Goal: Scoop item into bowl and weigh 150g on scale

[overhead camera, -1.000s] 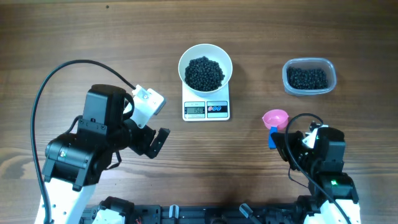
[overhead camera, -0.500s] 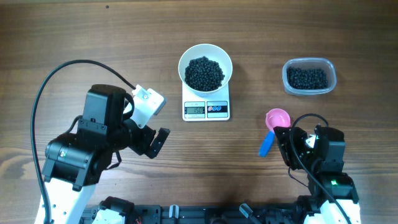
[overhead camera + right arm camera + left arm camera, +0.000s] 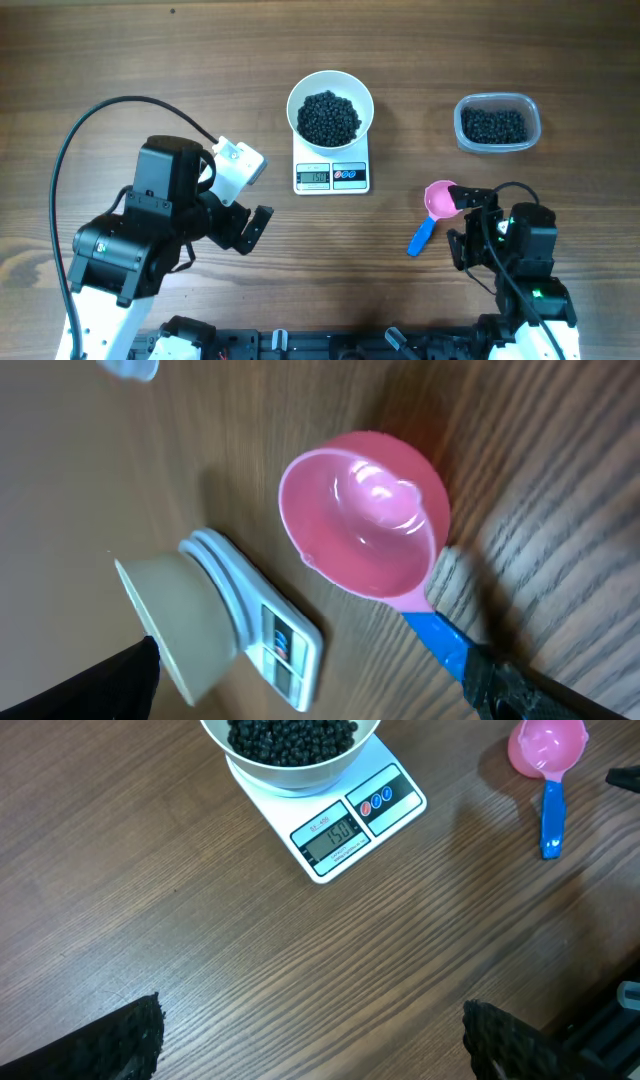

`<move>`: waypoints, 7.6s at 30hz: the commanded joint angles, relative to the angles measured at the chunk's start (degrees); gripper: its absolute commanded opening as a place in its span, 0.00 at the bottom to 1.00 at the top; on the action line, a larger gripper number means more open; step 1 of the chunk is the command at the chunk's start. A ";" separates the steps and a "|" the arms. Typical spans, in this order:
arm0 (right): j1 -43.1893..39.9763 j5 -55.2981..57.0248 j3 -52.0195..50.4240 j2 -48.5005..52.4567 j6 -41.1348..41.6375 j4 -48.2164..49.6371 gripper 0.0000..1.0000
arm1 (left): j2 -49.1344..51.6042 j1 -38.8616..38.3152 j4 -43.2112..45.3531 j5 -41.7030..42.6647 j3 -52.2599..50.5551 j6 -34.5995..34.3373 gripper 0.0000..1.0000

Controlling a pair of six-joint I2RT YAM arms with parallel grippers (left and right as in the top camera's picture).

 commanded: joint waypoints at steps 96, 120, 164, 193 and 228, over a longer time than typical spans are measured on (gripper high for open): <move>1.25 14.97 -12.83 -37.81 -80.81 15.67 1.00 | -18.01 6.84 9.35 -1.90 -6.73 -9.79 1.00; 1.25 14.97 -12.83 -37.81 -80.83 15.67 1.00 | -55.43 16.74 52.76 -3.52 -54.82 -33.16 1.00; 1.25 14.97 -12.83 -37.81 -80.83 15.67 1.00 | -56.98 16.59 61.13 -10.47 -66.29 -36.57 1.00; 1.25 14.97 -12.83 -37.81 -80.81 15.67 1.00 | -56.98 16.59 61.18 -10.49 -66.29 -36.54 1.00; 1.25 14.97 -12.83 -37.81 -80.83 15.67 1.00 | -56.98 15.13 61.20 -10.49 -66.29 -36.54 1.00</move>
